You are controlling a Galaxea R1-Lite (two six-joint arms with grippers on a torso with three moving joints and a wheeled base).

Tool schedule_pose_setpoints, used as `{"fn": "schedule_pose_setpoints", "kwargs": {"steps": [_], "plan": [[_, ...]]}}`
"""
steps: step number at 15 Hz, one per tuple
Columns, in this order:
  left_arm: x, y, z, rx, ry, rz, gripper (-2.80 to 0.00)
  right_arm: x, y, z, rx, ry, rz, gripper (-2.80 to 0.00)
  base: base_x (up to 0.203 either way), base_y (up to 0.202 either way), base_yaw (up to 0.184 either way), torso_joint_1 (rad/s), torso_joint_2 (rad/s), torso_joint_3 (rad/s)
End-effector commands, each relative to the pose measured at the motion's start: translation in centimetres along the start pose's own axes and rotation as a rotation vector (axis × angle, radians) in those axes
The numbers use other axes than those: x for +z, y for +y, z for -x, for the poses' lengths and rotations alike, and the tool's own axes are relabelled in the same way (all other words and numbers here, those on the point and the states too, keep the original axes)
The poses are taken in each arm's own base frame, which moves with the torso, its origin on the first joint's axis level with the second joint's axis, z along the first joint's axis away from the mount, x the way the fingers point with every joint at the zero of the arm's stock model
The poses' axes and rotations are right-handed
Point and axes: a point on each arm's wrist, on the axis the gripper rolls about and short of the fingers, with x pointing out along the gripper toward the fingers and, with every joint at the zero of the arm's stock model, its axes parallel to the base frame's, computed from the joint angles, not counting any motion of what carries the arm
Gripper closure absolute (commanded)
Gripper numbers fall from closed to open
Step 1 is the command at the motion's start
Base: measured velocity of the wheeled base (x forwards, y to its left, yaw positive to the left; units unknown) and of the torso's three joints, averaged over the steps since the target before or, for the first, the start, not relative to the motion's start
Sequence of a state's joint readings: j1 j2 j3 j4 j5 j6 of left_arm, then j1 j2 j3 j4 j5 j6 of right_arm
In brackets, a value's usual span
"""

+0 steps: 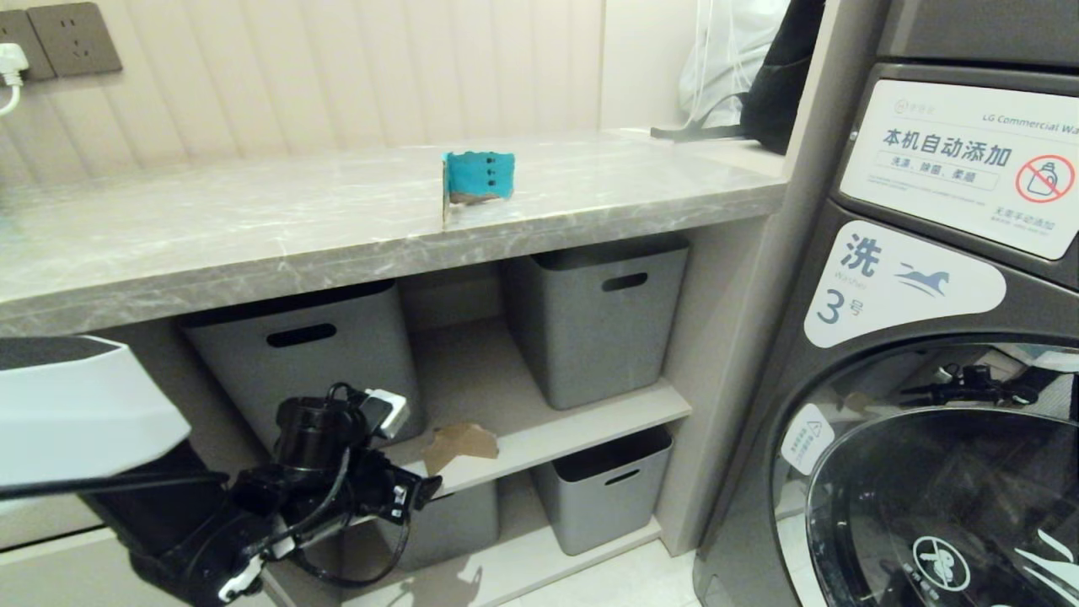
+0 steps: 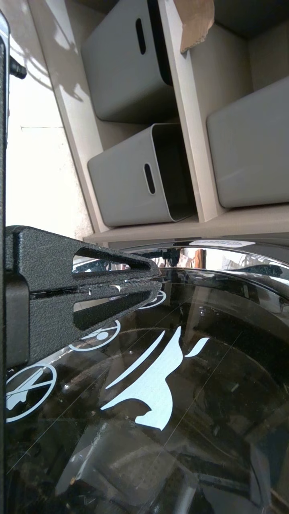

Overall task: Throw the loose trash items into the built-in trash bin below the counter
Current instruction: Pick up the garbage

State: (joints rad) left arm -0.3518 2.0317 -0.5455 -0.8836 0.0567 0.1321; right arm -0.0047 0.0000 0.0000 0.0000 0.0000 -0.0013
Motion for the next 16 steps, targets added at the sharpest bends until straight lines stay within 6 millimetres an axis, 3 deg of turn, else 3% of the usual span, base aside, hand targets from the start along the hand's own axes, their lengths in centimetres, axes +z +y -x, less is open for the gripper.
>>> {"fn": "schedule_pose_setpoints", "kwargs": {"steps": [1, 7, 16], "plan": [[-0.6, -0.4, -1.9, -0.007, 0.028, -0.005, -2.8, 0.0, 0.0, 0.0, 0.0, 0.0, 0.0, 0.0, 0.0, 0.0, 0.0, 0.0, 0.0, 0.0], [0.0, -1.5, -4.9, -0.026, 0.014, 0.029, -2.8, 0.0, 0.0, 0.0, 0.0, 0.0, 0.0, 0.0, 0.0, 0.0, 0.0, 0.0, 0.0, 0.0], [0.6, -1.5, -7.2, 0.016, -0.002, 0.064, -2.8, 0.0, 0.0, 0.0, 0.002, 0.0, 0.0, 0.0, 0.0, 0.0, 0.0, 0.0, 0.0, 0.0]]}}
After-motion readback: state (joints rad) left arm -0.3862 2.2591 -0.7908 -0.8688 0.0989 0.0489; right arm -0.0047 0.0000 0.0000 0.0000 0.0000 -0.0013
